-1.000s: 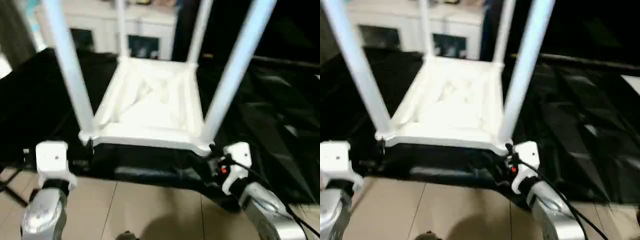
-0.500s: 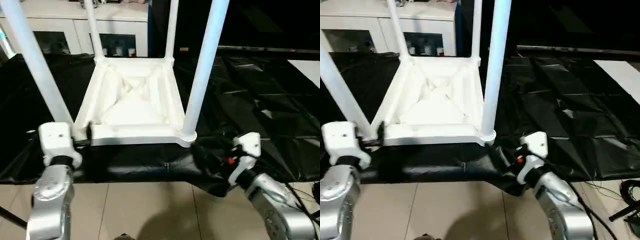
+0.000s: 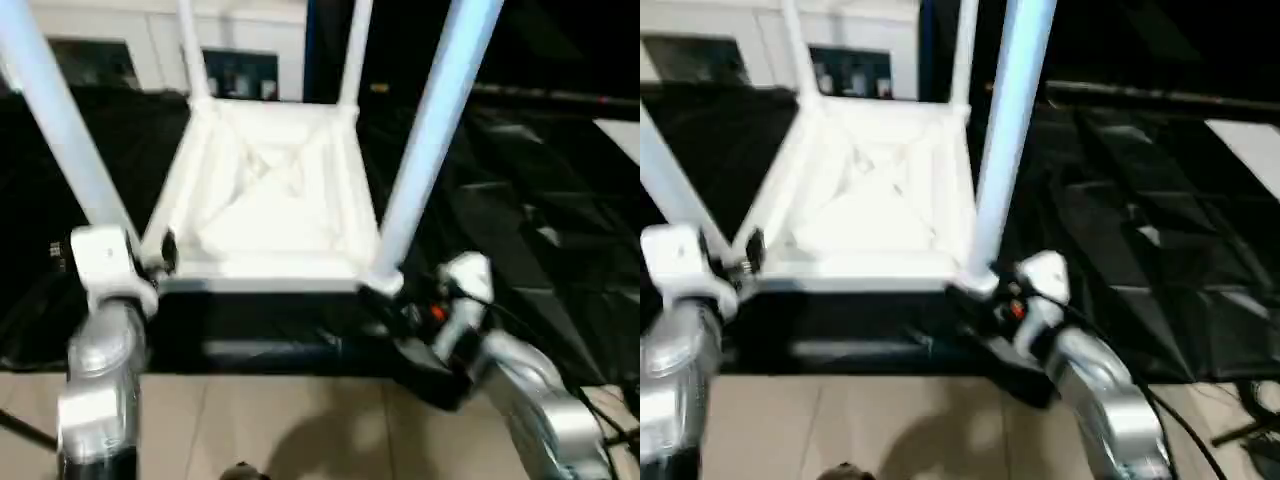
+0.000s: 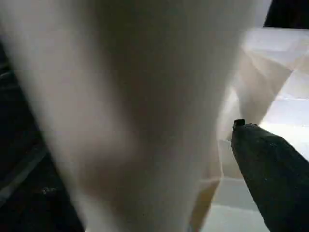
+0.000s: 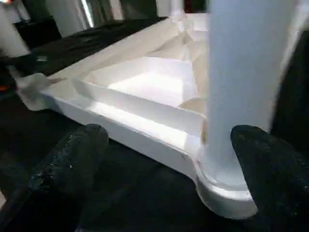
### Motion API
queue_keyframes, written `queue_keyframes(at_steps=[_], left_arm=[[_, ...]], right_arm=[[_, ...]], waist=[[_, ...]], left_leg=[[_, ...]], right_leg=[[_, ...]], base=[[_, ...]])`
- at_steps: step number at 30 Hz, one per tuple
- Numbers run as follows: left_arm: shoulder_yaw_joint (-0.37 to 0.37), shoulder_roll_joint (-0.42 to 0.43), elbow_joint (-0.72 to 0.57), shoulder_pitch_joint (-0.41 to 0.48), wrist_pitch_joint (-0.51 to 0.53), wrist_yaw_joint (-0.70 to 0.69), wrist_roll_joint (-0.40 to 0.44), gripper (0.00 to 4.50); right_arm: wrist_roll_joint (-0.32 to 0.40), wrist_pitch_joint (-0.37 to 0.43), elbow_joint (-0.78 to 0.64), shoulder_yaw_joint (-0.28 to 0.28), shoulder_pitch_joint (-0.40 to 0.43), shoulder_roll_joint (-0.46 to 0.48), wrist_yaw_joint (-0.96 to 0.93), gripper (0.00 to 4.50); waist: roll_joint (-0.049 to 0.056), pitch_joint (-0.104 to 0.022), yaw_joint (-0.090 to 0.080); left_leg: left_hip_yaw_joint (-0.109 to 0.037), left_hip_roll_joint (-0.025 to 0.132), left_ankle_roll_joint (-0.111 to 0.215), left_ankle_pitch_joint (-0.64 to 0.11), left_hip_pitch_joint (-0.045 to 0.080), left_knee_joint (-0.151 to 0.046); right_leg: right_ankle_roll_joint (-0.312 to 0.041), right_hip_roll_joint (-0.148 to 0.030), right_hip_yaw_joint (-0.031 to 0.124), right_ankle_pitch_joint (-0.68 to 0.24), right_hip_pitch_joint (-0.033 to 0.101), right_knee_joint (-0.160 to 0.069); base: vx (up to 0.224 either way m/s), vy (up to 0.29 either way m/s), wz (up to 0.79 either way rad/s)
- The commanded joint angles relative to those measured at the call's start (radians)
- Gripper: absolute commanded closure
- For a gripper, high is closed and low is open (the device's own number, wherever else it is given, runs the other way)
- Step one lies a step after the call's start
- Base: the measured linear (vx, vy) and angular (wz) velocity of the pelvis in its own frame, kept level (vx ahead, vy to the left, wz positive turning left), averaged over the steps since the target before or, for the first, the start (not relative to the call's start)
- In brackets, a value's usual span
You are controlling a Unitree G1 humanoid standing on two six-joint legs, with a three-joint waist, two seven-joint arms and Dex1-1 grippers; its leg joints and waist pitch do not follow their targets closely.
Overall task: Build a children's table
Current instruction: Flip table
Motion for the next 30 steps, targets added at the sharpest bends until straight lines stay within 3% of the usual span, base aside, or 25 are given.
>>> queue_keyframes(at_steps=[1,2,5,6,9,10,11,12,13,14,16,18,20,21,22,24,27,30], left_arm=[[0.002,-0.006,0.024,0.003,0.025,0.013,0.003,0.08],[0.005,-0.004,0.027,0.0,0.027,0.016,0.003,0.35],[0.027,-0.008,0.039,-0.018,0.025,0.042,-0.011,0.44],[0.035,-0.007,0.052,-0.029,0.021,0.047,-0.023,0.65],[0.032,0.0,0.082,-0.055,0.007,0.049,-0.03,0.86],[0.031,-0.002,0.087,-0.063,0.005,0.049,-0.035,0.91],[0.025,-0.009,0.078,-0.068,0.01,0.049,-0.038,1.02],[0.025,-0.01,0.076,-0.067,0.01,0.049,-0.039,1.18],[0.022,-0.022,0.056,-0.063,0.016,0.048,-0.048,1.18],[0.02,-0.024,0.051,-0.062,0.016,0.048,-0.047,1.29],[0.019,-0.038,0.03,-0.057,0.013,0.052,-0.054,1.43],[0.017,-0.047,0.015,-0.054,0.013,0.054,-0.061,1.56],[0.014,-0.048,0.011,-0.053,0.013,0.057,-0.06,1.71],[0.015,-0.063,-0.005,-0.042,0.033,0.06,-0.073,1.78],[0.014,-0.069,-0.013,-0.036,0.042,0.062,-0.079,1.88],[0.01,-0.082,-0.034,-0.018,0.06,0.059,-0.09,2.1],[0.01,-0.109,-0.066,0.009,0.096,0.063,-0.109,2.21],[0.007,-0.147,-0.073,0.026,0.128,0.057,-0.146,2.26]], right_arm=[[0.009,0.02,-0.012,0.039,0.0,-0.002,0.038,0.0],[0.011,0.026,-0.016,0.047,0.002,-0.004,0.047,0.0],[0.027,0.042,-0.04,0.085,0.025,-0.016,0.099,0.0],[0.035,0.046,-0.045,0.096,0.03,-0.016,0.115,0.0],[0.034,0.031,-0.032,0.102,0.027,-0.016,0.127,0.0],[0.031,0.021,-0.02,0.101,0.022,-0.015,0.128,0.0],[0.022,0.001,0.003,0.096,0.009,-0.01,0.12,0.0],[0.022,-0.001,0.004,0.096,0.007,-0.009,0.118,0.0],[0.023,-0.004,0.008,0.088,-0.001,-0.003,0.111,0.0],[0.026,-0.003,0.006,0.085,-0.002,-0.002,0.11,0.0],[0.038,0.0,-0.002,0.072,-0.005,0.002,0.108,0.0],[0.042,-0.004,0.004,0.066,-0.009,0.002,0.112,0.0],[0.041,-0.007,0.008,0.065,-0.01,0.002,0.114,0.0],[0.032,-0.02,0.038,0.066,-0.019,0.008,0.113,0.0],[0.029,-0.025,0.047,0.069,-0.021,0.01,0.112,0.0],[0.027,-0.029,0.055,0.072,-0.025,0.019,0.105,0.0],[0.027,-0.029,0.052,0.074,-0.023,0.029,0.098,0.0],[0.023,-0.029,0.056,0.075,-0.027,0.037,0.088,0.0]], waist=[[0.007,-0.06,0.007],[0.009,-0.059,0.009],[0.01,-0.057,0.018],[0.012,-0.058,0.022],[0.012,-0.054,0.029],[0.031,-0.056,0.035],[0.034,-0.055,0.036],[0.024,-0.055,0.035],[0.035,-0.055,0.038],[0.029,-0.052,0.036],[0.029,-0.051,0.042],[0.025,-0.052,0.046],[0.027,-0.052,0.046],[0.014,-0.053,0.046],[0.02,-0.053,0.046],[0.016,-0.053,0.047],[0.02,-0.055,0.044],[0.012,-0.056,0.04]], left_leg=[[-0.026,0.066,0.037,-0.109,0.03,-0.078],[-0.024,0.069,0.036,-0.13,0.033,-0.078],[-0.022,0.071,0.026,-0.157,0.033,-0.081],[-0.023,0.072,0.018,-0.176,0.036,-0.082],[-0.022,0.072,-0.002,-0.226,0.037,-0.089],[-0.027,0.072,-0.022,-0.249,0.037,-0.091],[-0.027,0.074,-0.042,-0.282,0.039,-0.093],[-0.026,0.074,-0.054,-0.3,0.038,-0.095],[-0.028,0.073,-0.061,-0.308,0.038,-0.096],[-0.027,0.073,-0.069,-0.335,0.037,-0.099],[-0.027,0.073,-0.071,-0.356,0.038,-0.099],[-0.026,0.074,-0.067,-0.346,0.037,-0.098],[-0.026,0.073,-0.066,-0.339,0.036,-0.098],[-0.025,0.074,-0.062,-0.329,0.034,-0.098],[-0.027,0.073,-0.062,-0.325,0.034,-0.099],[-0.024,0.075,-0.059,-0.317,0.034,-0.097],[-0.023,0.073,-0.048,-0.276,0.032,-0.095],[-0.018,0.072,-0.038,-0.251,0.031,-0.093]], right_leg=[[-0.19,-0.074,0.035,0.152,0.032,-0.048],[-0.201,-0.077,0.036,0.139,0.03,-0.051],[-0.203,-0.078,0.039,0.126,0.03,-0.052],[-0.205,-0.079,0.039,0.114,0.029,-0.053],[-0.197,-0.079,0.04,0.053,0.025,-0.06],[-0.193,-0.081,0.04,0.027,0.025,-0.057],[-0.186,-0.081,0.04,0.009,0.022,-0.061],[-0.184,-0.081,0.041,0.001,0.023,-0.063],[-0.184,-0.081,0.04,-0.006,0.023,-0.062],[-0.184,-0.082,0.041,-0.034,0.021,-0.067],[-0.178,-0.084,0.044,-0.073,0.019,-0.072],[-0.177,-0.086,0.045,-0.086,0.019,-0.071],[-0.171,-0.084,0.044,-0.085,0.017,-0.072],[-0.172,-0.085,0.043,-0.079,0.019,-0.071],[-0.176,-0.085,0.042,-0.081,0.018,-0.069],[-0.178,-0.086,0.043,-0.083,0.018,-0.07],[-0.171,-0.081,0.043,-0.032,0.019,-0.066],[-0.174,-0.079,0.043,-0.005,0.021,-0.066]], base=[[0.0,0.0,0.0],[0.0,0.0,0.0],[0.0,0.0,0.0],[0.0,0.0,0.0],[0.0,0.0,0.0],[0.0,0.0,0.0],[0.0,0.0,0.0],[0.0,0.0,0.0],[0.0,0.0,0.0],[0.0,0.0,0.0],[0.0,0.0,0.0],[0.0,0.0,0.0],[0.0,0.0,0.0],[0.0,0.0,0.0],[0.0,0.0,0.0],[0.0,0.0,0.0],[0.0,0.0,0.0],[0.0,0.0,0.0]])
